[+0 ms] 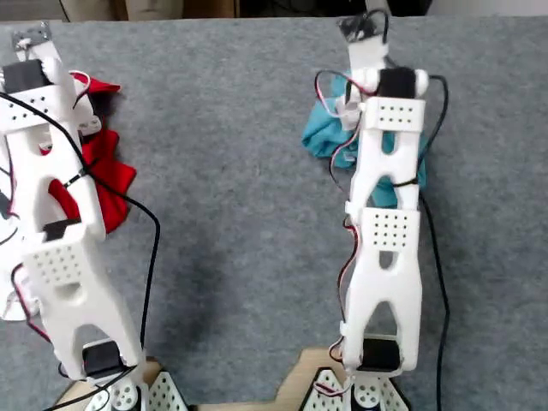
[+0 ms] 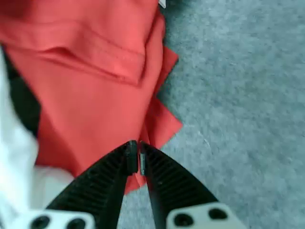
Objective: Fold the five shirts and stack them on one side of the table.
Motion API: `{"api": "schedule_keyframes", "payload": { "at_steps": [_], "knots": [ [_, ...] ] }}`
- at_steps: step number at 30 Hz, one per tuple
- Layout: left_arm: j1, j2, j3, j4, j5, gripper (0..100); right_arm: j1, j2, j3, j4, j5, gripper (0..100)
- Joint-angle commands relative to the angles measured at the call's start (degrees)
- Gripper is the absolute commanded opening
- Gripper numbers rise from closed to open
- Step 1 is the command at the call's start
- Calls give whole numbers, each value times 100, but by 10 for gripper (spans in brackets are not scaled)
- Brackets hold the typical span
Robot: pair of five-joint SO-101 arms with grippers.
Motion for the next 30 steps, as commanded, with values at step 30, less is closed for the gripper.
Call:
{"api": "schedule_keyframes", "payload": {
  "at_steps": [30],
  "knots": [
    [563, -8840, 11253, -4712, 273, 21, -1780, -8110, 8224, -2057, 897, 5]
  ]
}}
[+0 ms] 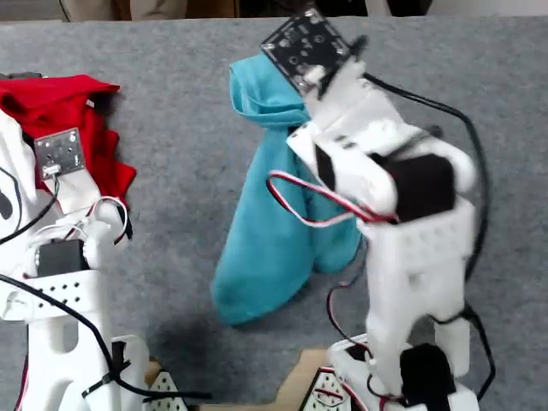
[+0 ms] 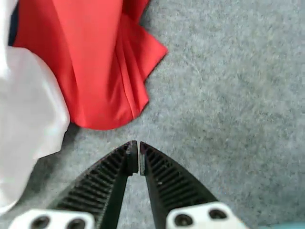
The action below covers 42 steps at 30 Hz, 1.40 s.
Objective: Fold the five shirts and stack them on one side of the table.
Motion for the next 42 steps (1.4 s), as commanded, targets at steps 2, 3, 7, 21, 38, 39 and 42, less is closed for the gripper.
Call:
{"api": "schedule_keyframes", "payload": {
  "at_steps": [2, 3, 7, 21, 38, 39, 42],
  "knots": [
    [141, -110, 308, -712, 387, 21, 418, 374, 1297, -1222, 62, 5],
    [264, -110, 404, -809, 387, 21, 585, 470, 1596, -1547, 62, 5],
    [949, -110, 633, -949, 387, 21, 1332, 884, 2571, -2971, 53, 5],
    [2778, 831, 580, -993, 387, 111, 2967, 3415, 2879, -5319, -677, 5],
    [2813, 5684, -2532, -949, 1275, 132, 3134, 3908, 2149, -4747, -686, 5],
    [2822, 5754, -2681, -835, 1275, 132, 3134, 3908, 2149, -4747, -686, 5],
    [2980, 5895, -2963, -545, 1240, 130, 3125, 3908, 2149, -4747, -686, 5]
  ]
}}
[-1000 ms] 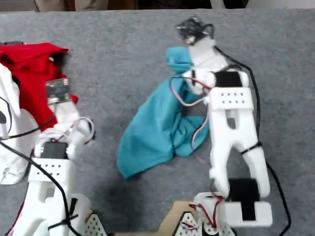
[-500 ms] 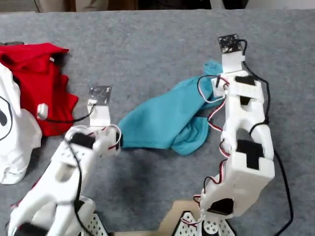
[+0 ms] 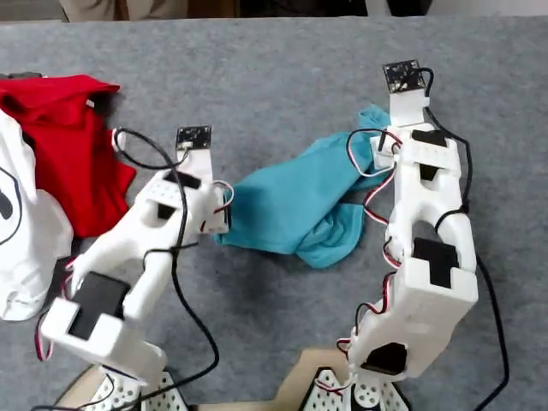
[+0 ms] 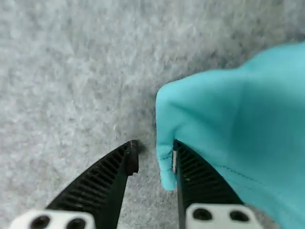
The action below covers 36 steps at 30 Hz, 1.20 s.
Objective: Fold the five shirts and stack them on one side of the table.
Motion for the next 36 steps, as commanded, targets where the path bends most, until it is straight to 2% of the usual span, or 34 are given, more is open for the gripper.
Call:
{"api": "schedule_keyframes", "payload": {
  "at_steps": [1, 5, 9, 12, 19, 24, 30, 36],
  "knots": [
    [255, 136, -431, 158, 44, 121, 127, -22, -330, 26, -18, 5],
    [589, 295, -536, 149, 44, 12, 119, -22, -330, 26, -18, 5],
    [527, 382, -668, 202, 44, 18, 119, -22, -330, 26, -18, 5],
    [202, 338, -703, 255, 44, 19, 119, -22, -330, 26, -18, 5],
    [-958, -365, -1908, 1521, 35, 19, 136, -13, -330, 26, -26, 5],
    [-1618, -954, -2804, 2127, 44, 19, 110, -40, -330, 35, -18, 12],
    [-1785, -1411, -3253, 2268, 88, 18, -268, -84, -338, 88, 9, 189],
    [-1820, -1763, -3499, 2233, 88, 18, -576, -1068, -382, 888, 229, 310]
  ]
}}
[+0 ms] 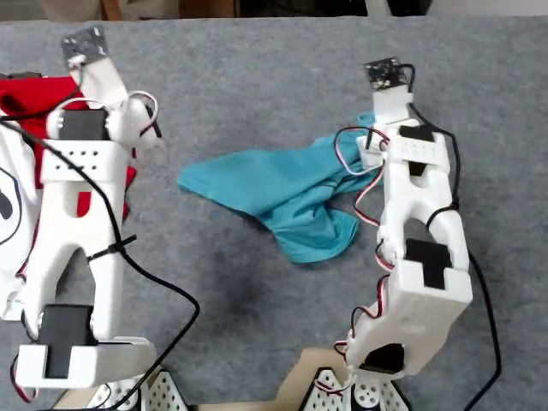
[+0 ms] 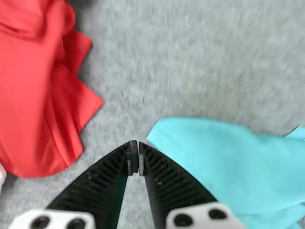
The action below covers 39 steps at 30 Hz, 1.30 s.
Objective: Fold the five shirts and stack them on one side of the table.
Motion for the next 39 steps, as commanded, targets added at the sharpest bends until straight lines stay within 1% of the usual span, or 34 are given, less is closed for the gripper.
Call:
{"api": "schedule_keyframes", "payload": {
  "at_steps": [1, 4, 9, 11, 14, 16, 18, 21, 25, 27, 29, 35, 39],
  "knots": [
    [-62, -374, -325, 9, 53, 18, -145, -954, -330, 484, 44, 317],
    [-62, -321, -202, -123, 53, 18, -136, -1596, -365, 941, 44, 318],
    [-105, -31, 774, -1292, 114, 18, -101, -3187, -312, 1741, 53, 318],
    [-88, 180, 1363, -1916, 519, 19, -180, -3741, -312, 2101, 44, 318],
    [-273, 629, 2233, -3068, 1108, 19, -673, -4321, -251, 2699, 44, 317],
    [-484, 787, 2593, -3420, 1310, 19, -1015, -4426, 119, 2875, 62, 317],
    [-677, 857, 2620, -3481, 1310, 19, -1191, -4426, 787, 2760, 88, 317],
    [-765, 1059, 2629, -3771, 1301, 19, -1218, -4356, 1921, 2075, 88, 299],
    [-738, 1385, 2479, -4000, 1196, 19, -1226, -4224, 2853, 1336, 88, 180],
    [-738, 1534, 2295, -3982, 1196, 19, -1200, -4136, 3152, 1108, 88, 128],
    [-738, 1684, 2136, -3974, 1196, 19, -1095, -4022, 3415, 941, 79, 102],
    [-695, 1815, 1996, -3965, 1196, 19, -725, -3547, 3609, 571, 97, 102],
    [-677, 1815, 1996, -3965, 1196, 19, -673, -2862, 3591, 413, 88, 101]
  ]
}}
